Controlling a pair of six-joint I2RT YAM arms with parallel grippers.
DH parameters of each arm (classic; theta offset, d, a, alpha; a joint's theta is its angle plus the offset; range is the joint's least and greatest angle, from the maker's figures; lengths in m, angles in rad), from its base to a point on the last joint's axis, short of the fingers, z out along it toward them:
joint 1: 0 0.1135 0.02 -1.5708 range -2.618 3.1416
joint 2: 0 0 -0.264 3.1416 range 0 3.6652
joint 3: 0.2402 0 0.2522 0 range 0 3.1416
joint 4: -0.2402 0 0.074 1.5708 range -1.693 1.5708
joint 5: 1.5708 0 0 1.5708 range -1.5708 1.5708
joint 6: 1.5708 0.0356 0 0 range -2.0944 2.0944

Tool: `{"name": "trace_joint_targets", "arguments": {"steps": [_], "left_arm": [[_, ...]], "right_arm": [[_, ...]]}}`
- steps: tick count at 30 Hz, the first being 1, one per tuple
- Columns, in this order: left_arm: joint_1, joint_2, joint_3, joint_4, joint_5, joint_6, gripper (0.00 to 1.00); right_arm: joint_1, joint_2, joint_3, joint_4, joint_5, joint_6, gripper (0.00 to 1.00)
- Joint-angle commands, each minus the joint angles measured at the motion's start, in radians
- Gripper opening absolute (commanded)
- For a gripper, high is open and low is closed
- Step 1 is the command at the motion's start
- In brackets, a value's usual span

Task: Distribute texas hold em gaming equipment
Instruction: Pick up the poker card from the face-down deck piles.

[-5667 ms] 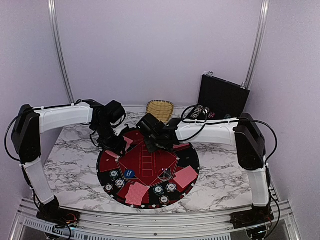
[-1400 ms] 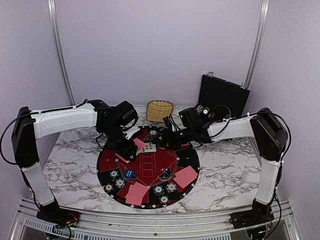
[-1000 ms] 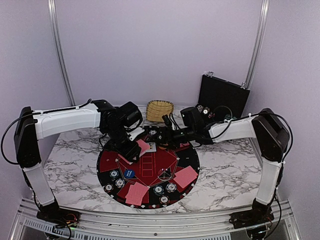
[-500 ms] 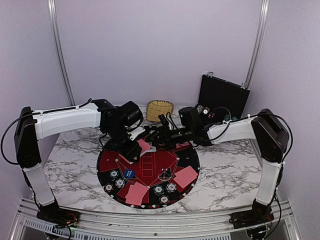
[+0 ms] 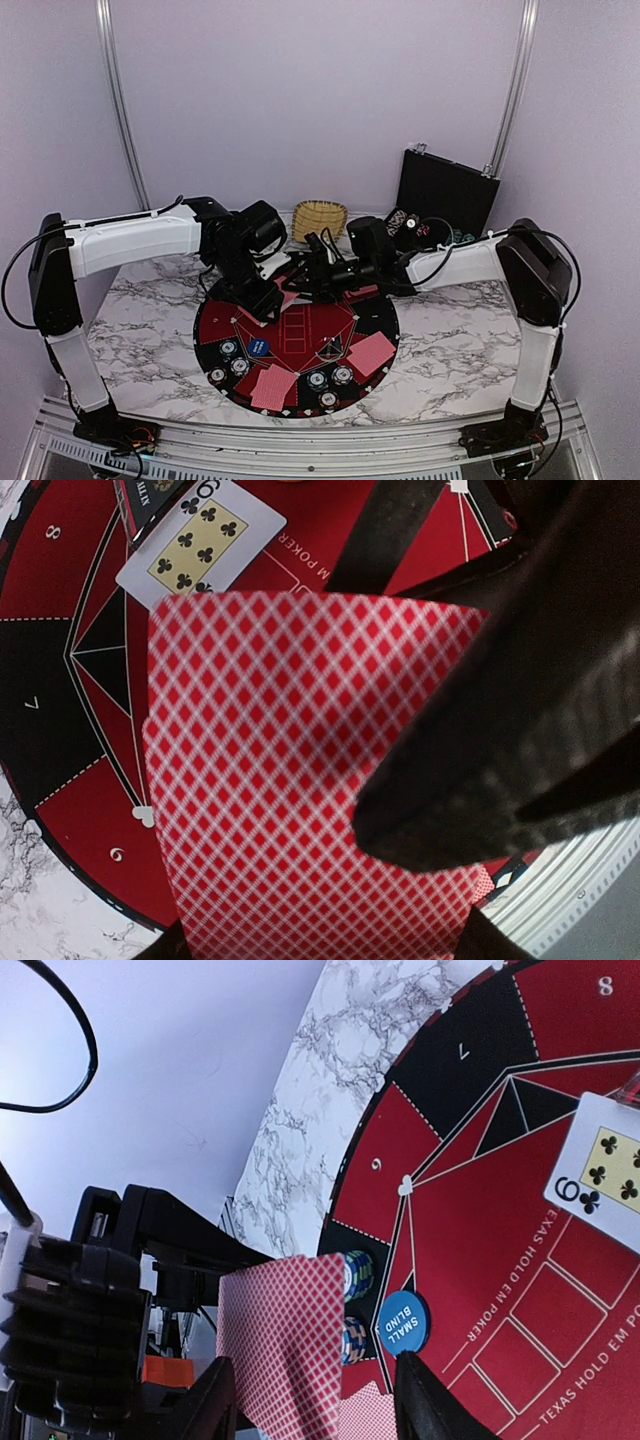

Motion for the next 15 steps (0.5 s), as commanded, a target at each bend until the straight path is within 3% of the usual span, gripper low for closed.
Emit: {"name": "trace_joint_targets", "arguments": {"steps": [1, 10, 15], "left_arm": [[-0.005, 0.001, 0.027, -0.024, -0.014, 0.013, 0.45], [-0.005, -0.008, 0.019, -0.024, -0.011, 0.016, 0.45], [-0.004, -0.013, 0.014, -0.024, -0.003, 0.016, 0.45]], "right_arm": [[0.019, 0.029, 0.054, 0.024, -0.011, 0.005, 0.51], [0.014, 0.038, 0.059, 0.012, -0.004, 0.006, 0.34], [0.007, 0.029, 0.051, 0.012, 0.004, 0.003, 0.32]]}}
